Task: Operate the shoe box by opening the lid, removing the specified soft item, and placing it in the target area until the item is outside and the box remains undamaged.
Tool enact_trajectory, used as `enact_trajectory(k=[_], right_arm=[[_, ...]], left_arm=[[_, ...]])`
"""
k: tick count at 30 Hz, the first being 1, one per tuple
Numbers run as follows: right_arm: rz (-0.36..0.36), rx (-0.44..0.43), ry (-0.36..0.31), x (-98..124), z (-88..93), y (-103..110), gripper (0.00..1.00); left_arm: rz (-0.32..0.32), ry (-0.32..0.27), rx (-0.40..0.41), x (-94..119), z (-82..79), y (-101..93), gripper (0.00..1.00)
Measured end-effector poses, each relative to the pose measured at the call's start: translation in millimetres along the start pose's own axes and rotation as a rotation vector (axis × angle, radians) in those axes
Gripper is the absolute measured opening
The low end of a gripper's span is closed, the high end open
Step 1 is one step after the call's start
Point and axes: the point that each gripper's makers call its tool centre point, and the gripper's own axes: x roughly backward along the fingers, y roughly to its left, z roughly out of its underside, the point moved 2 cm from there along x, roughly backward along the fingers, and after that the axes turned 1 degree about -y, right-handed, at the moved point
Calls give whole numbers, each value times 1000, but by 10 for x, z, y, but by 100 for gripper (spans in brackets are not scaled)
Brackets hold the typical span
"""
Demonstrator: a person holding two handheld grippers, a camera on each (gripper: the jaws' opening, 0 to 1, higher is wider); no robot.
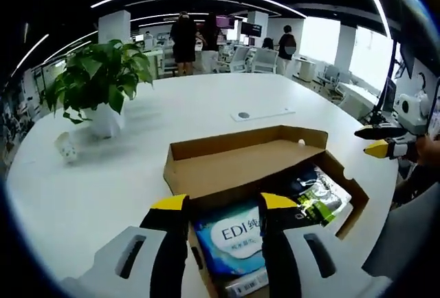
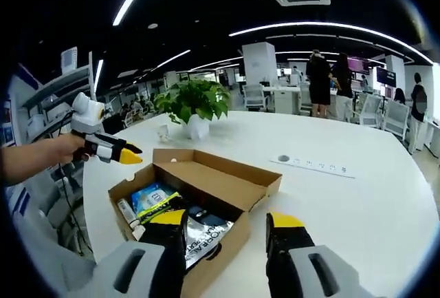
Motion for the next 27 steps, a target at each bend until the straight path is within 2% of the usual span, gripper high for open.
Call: enact_trajectory(k=[5, 9, 16, 23, 27], right_arm=[[-7, 11, 0, 97, 86, 58, 50], [-15, 51, -4, 130, 117, 126, 51], [-31, 68, -12, 202, 147, 237, 53], [-41, 91, -6, 294, 215, 310, 55], [-42, 100, -4, 306, 246, 324, 57]], left_arm=[[25, 7, 13, 19, 57, -126, 43], [46, 24, 3, 32, 125, -213, 46], [98, 54, 21, 18, 246, -339, 47], [150, 115, 64, -69, 454, -501, 48], [158, 148, 82, -136, 561, -502, 49]])
